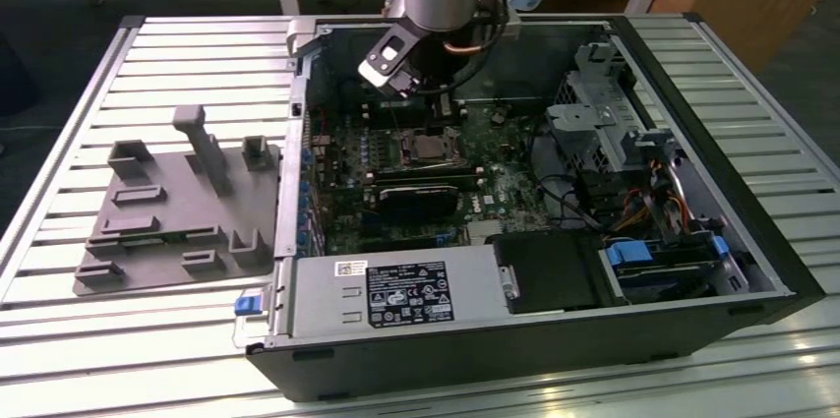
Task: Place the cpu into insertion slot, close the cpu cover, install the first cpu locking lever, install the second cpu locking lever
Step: 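Close the cpu cover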
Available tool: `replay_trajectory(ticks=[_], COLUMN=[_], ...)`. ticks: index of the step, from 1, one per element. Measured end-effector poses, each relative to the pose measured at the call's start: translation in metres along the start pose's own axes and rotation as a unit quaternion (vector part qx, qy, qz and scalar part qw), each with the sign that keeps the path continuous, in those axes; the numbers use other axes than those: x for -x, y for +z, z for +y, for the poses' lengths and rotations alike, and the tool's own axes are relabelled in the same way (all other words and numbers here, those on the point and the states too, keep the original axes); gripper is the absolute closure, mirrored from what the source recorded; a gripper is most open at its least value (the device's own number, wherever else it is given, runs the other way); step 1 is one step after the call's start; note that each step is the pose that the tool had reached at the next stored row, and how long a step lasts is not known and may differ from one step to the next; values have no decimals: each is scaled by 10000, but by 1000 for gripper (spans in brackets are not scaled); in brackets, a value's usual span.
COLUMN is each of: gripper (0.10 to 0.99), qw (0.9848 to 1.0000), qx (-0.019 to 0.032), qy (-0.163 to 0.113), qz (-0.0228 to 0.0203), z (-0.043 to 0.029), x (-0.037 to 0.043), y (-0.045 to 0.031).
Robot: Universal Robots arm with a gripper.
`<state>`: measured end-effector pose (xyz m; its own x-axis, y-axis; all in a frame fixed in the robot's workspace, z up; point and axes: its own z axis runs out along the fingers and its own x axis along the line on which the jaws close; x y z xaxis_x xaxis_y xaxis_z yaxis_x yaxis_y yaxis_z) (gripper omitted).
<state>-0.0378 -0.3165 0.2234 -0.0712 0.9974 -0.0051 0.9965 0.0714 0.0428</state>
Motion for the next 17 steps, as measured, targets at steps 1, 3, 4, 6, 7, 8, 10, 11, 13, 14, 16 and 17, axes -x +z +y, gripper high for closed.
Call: replay_trajectory(ticks=[1,3,4,6,7,8,10,11,13,14,16,17], gripper=[984,984,984,984,984,984,984,984,984,984,984,984], qw=[10000,9997,9994,9987,9982,9976,9961,9953,9934,9923,9899,9886], qx=[1,1,1,3,3,4,4,5,6,6,7,7], qy=[-73,-246,-333,-513,-603,-692,-877,-966,-1148,-1237,-1415,-1504], qz=[2,9,12,21,25,28,36,40,48,51,58,61], z=[0,0,0,0,-1,-1,-1,-1,-1,-1,-1,-1], x=[0,0,0,0,0,0,0,0,0,0,0,0], y=[0,0,0,0,1,1,1,1,1,1,1,1])
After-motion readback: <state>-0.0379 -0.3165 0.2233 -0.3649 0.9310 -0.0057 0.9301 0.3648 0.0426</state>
